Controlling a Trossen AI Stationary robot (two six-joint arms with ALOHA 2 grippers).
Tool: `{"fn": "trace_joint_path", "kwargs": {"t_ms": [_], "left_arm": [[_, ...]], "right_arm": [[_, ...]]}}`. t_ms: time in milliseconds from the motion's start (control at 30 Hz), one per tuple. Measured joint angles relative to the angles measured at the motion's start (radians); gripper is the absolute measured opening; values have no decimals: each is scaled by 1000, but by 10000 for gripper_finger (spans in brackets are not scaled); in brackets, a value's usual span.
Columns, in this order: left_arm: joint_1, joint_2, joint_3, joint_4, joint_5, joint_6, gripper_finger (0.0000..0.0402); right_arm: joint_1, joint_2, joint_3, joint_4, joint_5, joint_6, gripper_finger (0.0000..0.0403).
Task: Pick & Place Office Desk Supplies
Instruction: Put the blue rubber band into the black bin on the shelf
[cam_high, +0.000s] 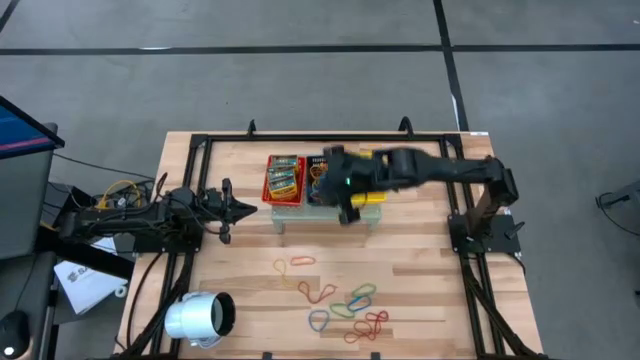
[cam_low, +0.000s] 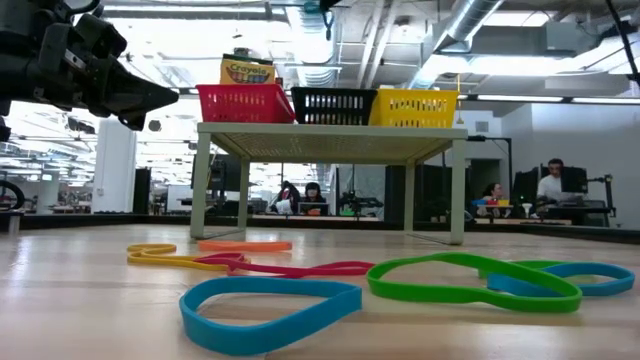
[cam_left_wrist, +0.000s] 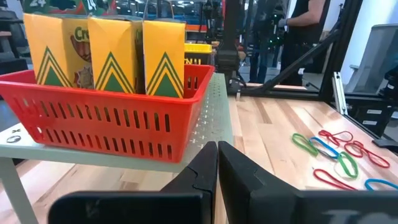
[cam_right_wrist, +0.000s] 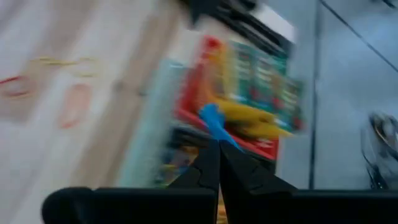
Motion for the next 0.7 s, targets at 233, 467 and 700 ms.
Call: {"fn": "trace_joint_path", "kwargs": {"t_ms": [233,467,700], "left_arm": [[0,4,0,3,0,0,8],[0,6,0,19,0,0,8],[0,13,0,19,0,0,8]], "right_arm": [[-140,33,-2,23,-23,53,0],[-178,75,-4,-84,-42,90,0],[-193,106,-5,-156,-42,105,0]]}}
